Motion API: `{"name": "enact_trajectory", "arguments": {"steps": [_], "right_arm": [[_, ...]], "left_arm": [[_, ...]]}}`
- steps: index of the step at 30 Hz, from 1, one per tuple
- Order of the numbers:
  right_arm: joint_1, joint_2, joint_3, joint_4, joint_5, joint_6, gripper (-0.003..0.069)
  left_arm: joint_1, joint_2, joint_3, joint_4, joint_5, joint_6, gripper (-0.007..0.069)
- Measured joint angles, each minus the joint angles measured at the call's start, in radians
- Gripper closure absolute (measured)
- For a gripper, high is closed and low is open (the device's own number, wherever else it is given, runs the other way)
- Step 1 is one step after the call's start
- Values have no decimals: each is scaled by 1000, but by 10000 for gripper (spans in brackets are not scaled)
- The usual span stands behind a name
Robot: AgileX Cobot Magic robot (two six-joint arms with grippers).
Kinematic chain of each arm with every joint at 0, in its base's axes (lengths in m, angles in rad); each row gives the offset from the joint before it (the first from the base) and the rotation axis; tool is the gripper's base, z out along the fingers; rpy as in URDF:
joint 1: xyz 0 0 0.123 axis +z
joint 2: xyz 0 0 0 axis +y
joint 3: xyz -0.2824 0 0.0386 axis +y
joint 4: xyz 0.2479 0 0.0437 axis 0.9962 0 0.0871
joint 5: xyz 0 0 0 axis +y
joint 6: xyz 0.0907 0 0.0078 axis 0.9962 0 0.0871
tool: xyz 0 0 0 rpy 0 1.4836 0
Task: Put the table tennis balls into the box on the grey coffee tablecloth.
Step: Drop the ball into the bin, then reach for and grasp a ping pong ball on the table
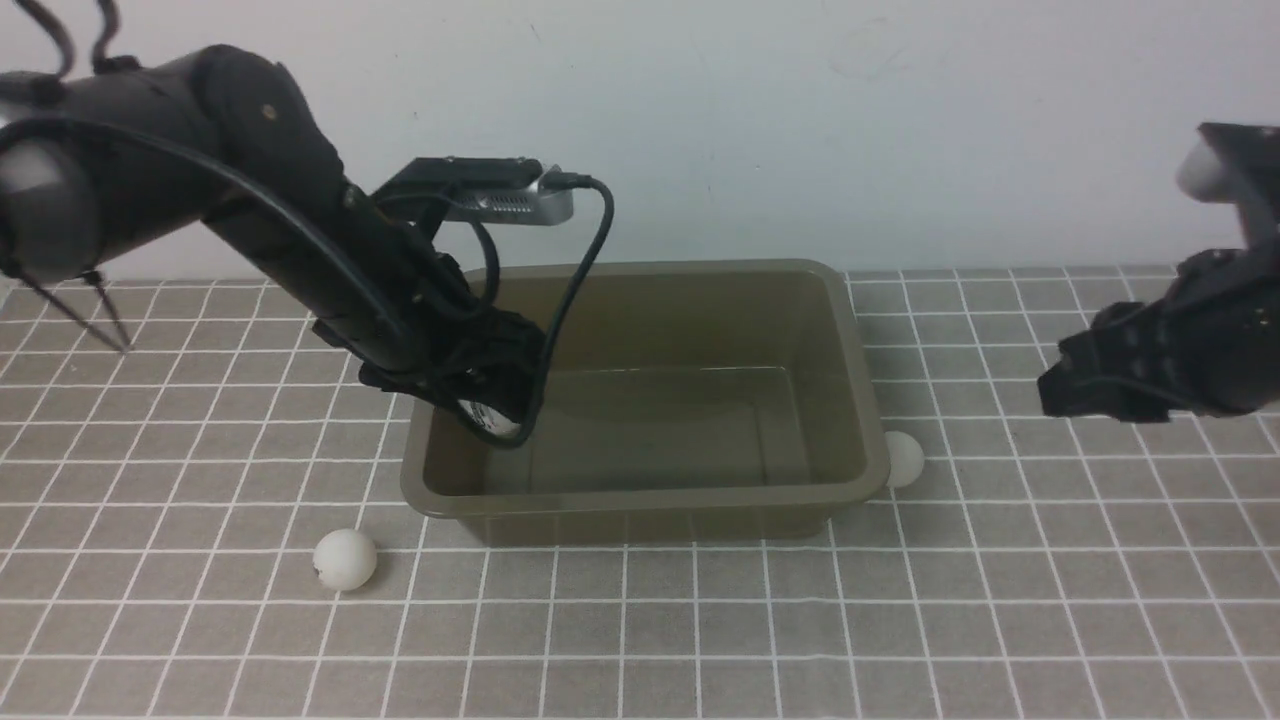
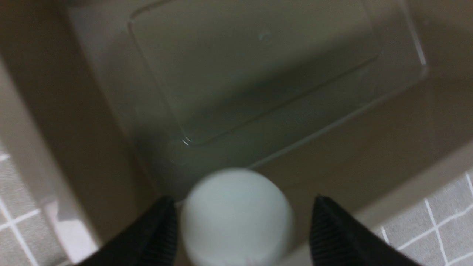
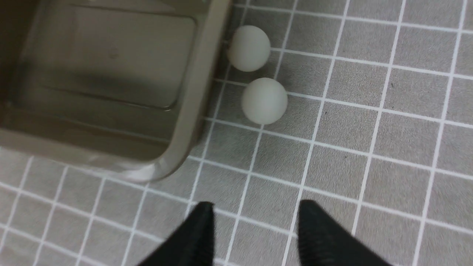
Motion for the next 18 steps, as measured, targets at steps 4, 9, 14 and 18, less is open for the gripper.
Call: {"name": "enact_trajectory", "arguments": {"steps": [4,9,14,18], "right_arm": [[0,150,-73,-10,-13,0,202],[0,329,-159,-18,-31,0,90],[7,449,-219,-23,-25,0,71],[54,523,-259,-26,-29,-16,71]], "left_arm": [[3,49,-98,64,92,-115,126],[41,15,-146,183,200,-173,371],[118,-60,-144,263,243,-206,603],[197,-155,-53,286,246,-218,629]]}}
